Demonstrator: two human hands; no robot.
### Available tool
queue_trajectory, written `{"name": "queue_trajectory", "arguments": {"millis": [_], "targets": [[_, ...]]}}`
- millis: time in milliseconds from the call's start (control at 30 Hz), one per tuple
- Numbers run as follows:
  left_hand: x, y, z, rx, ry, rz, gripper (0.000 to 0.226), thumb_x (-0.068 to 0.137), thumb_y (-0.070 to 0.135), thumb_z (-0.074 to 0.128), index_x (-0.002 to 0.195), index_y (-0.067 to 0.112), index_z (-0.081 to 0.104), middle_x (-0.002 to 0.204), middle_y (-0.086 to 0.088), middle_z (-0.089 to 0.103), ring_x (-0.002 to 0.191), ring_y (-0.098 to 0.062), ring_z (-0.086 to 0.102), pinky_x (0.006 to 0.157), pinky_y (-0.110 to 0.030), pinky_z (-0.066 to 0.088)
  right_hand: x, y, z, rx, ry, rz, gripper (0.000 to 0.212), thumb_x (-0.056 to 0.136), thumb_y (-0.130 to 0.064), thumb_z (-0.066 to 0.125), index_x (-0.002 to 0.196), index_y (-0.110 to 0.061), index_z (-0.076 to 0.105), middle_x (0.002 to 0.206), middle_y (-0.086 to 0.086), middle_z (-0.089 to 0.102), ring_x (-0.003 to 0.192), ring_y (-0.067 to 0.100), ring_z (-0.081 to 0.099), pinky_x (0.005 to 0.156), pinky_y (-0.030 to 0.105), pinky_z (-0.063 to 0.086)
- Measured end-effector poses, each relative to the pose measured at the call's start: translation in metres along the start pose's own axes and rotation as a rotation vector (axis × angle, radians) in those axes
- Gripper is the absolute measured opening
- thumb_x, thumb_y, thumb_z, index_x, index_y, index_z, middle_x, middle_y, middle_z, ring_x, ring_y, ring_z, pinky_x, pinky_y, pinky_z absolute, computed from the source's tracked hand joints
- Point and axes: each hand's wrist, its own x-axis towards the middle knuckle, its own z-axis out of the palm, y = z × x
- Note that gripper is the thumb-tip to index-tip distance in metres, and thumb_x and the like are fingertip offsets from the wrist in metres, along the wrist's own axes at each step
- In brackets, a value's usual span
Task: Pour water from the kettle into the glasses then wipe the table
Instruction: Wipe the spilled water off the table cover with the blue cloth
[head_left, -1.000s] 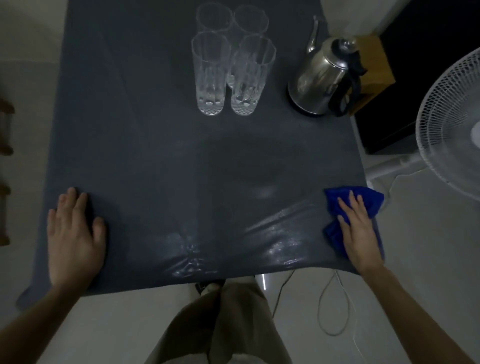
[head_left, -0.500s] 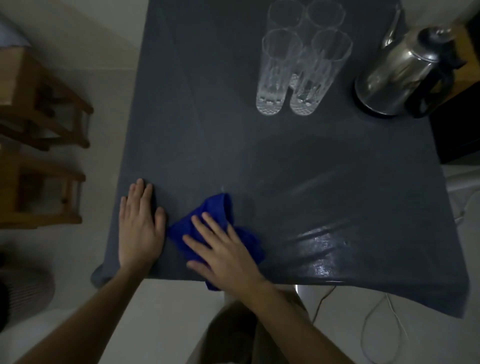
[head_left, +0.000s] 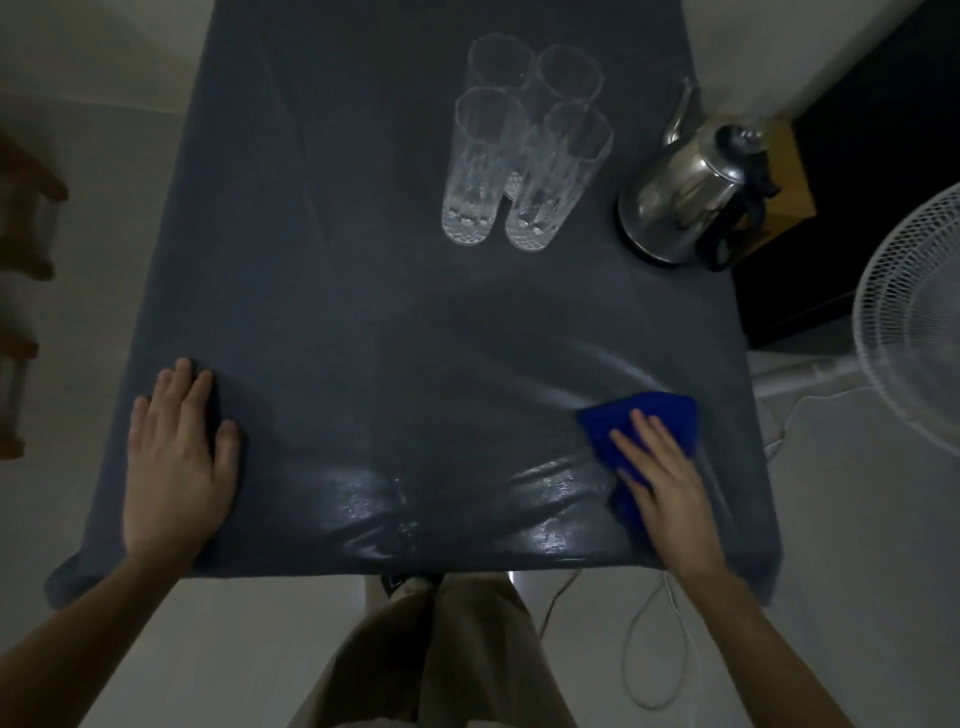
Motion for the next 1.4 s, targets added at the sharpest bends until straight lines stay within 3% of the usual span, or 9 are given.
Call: {"name": "queue_trajectory", "arguments": {"millis": [167,367,467,667,800,900,1100,1267,1400], "targets": [[-0.001,-0.001,0.000,-0.004,0.004,0.000,0.061,0.094,0.037,0.028,0.147,0.007,0.029,0.158,-0.015,0.023,0.148,-0.030,0.017,0.121,-0.029,-0.003,0.034,-0.028,0.008,0.046,0.056,0.095,0.053,0.088,0.001,0.062,0.137,-0.018,0.052,0.152,0.003,0.036,0.144,0.029,0.026,0.107,0.062,0.034],[0.000,0.001,0.000,0.007,0.011,-0.008,0.060,0.096,0.038,0.027,0.148,0.008,0.027,0.159,-0.012,0.021,0.149,-0.025,0.013,0.120,-0.024,-0.008,0.067,-0.190,0.069,0.094,-0.041,-0.324,0.045,0.083,-0.028,0.042,0.120,-0.018,0.068,0.138,0.010,0.057,0.130,0.038,0.048,0.090,0.062,0.049],[0.000,0.000,0.002,0.005,0.015,-0.007,0.060,0.095,0.038,0.028,0.148,0.009,0.027,0.160,-0.012,0.021,0.149,-0.024,0.013,0.121,-0.026,-0.005,0.037,-0.254,0.091,0.078,-0.163,-0.623,0.039,0.087,-0.015,0.047,0.122,-0.016,0.065,0.145,0.009,0.049,0.137,0.037,0.036,0.097,0.059,0.043],[-0.001,0.000,0.003,0.001,0.031,0.000,0.058,0.096,0.034,0.030,0.147,0.008,0.029,0.159,-0.013,0.022,0.149,-0.026,0.014,0.121,-0.027,-0.003,0.021,-0.222,0.080,0.049,-0.228,-0.785,0.044,0.085,-0.001,0.056,0.128,-0.013,0.059,0.145,0.007,0.048,0.137,0.029,0.032,0.106,0.048,0.037],[-0.001,0.001,0.003,-0.016,0.039,0.003,0.058,0.095,0.035,0.030,0.146,0.008,0.030,0.159,-0.013,0.022,0.148,-0.027,0.014,0.118,-0.021,-0.007,0.011,-0.128,0.050,-0.120,-0.134,-0.671,0.053,0.081,-0.011,0.055,0.132,-0.023,0.054,0.142,0.003,0.053,0.132,0.026,0.041,0.097,0.046,0.046],[-0.001,0.000,0.004,-0.017,0.040,0.001,0.058,0.095,0.036,0.029,0.147,0.010,0.030,0.159,-0.013,0.022,0.148,-0.027,0.015,0.119,-0.024,-0.006,0.005,-0.044,0.019,-0.193,-0.051,-0.412,0.059,0.075,-0.010,0.062,0.131,-0.022,0.051,0.136,0.008,0.059,0.126,0.026,0.041,0.088,0.051,0.049],[0.001,-0.004,0.004,-0.009,0.024,0.012,0.059,0.095,0.037,0.029,0.147,0.009,0.029,0.158,-0.014,0.023,0.148,-0.029,0.016,0.121,-0.030,-0.003,0.005,0.030,-0.008,0.083,0.131,0.299,0.044,0.097,-0.018,0.051,0.140,-0.009,0.049,0.149,0.006,0.043,0.143,0.026,0.030,0.114,0.052,0.029],[0.001,-0.003,0.003,0.002,0.024,0.005,0.058,0.095,0.037,0.029,0.146,0.008,0.030,0.158,-0.015,0.024,0.147,-0.030,0.018,0.119,-0.023,-0.007,0.037,-0.038,0.019,0.174,0.200,0.296,0.042,0.097,-0.015,0.052,0.139,-0.010,0.050,0.149,0.004,0.044,0.145,0.020,0.024,0.118,0.046,0.023],[0.001,-0.003,0.003,0.018,0.024,0.005,0.058,0.096,0.038,0.029,0.147,0.011,0.028,0.159,-0.012,0.022,0.148,-0.027,0.015,0.116,-0.017,-0.011,0.059,-0.141,0.051,0.171,0.075,0.016,0.045,0.092,-0.028,0.043,0.130,-0.010,0.059,0.141,0.010,0.054,0.136,0.033,0.042,0.108,0.051,0.036]]}}
